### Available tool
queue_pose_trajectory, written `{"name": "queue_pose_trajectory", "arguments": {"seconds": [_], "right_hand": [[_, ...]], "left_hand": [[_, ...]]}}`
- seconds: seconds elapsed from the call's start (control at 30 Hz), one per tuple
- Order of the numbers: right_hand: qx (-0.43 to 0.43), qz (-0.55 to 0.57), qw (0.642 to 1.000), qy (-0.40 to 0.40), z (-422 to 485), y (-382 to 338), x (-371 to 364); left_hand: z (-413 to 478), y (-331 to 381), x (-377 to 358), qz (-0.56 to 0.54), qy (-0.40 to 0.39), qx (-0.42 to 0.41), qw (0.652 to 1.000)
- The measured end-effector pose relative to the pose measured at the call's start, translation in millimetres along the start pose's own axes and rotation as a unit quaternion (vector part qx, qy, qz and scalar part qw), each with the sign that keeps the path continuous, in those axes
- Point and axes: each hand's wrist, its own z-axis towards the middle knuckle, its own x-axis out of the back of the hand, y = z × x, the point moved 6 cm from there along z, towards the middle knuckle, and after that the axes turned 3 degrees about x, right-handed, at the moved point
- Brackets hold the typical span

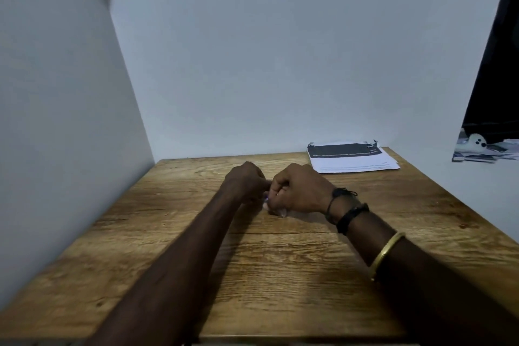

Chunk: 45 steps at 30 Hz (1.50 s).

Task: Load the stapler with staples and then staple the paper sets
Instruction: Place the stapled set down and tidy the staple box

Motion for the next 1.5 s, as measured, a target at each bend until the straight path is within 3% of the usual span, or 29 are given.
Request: {"name": "queue_pose_trajectory", "arguments": {"seconds": [0.17,0.37,0.53,0.63,0.77,1.03,1.2,1.5], "right_hand": [[-0.008,-0.043,0.999,0.03,-1.3,3.5,-1.4],[-0.018,0.001,0.999,0.028,-0.3,10.8,-1.0],[-0.085,0.186,0.979,-0.009,-6.5,30.9,7.4],[-0.139,0.276,0.951,0.029,-5.8,46.7,14.9],[-0.212,0.313,0.923,0.078,-0.4,60.7,12.0],[-0.266,0.27,0.924,0.052,9.9,67.9,-3.9],[-0.258,0.152,0.952,0.059,7.6,65.6,-1.5],[-0.242,0.119,0.961,0.059,6.2,61.0,-0.7]], "left_hand": [[-0.6,5.6,-4.1,-0.004,-0.006,-0.006,1.0],[2.2,7.9,-6.9,-0.036,-0.008,0.002,0.999],[5.9,3.0,-2.3,-0.046,-0.003,0.009,0.999],[6.7,-1.6,0.5,-0.039,0.001,0.006,0.999],[5.4,-3.6,0.5,-0.038,0.003,-0.007,0.999],[8.8,-3.3,-2.8,-0.041,0.008,-0.022,0.999],[9.7,-4.5,-5.3,-0.057,0.011,-0.024,0.998],[5.7,-4.2,-5.8,-0.076,0.011,-0.03,0.997]]}}
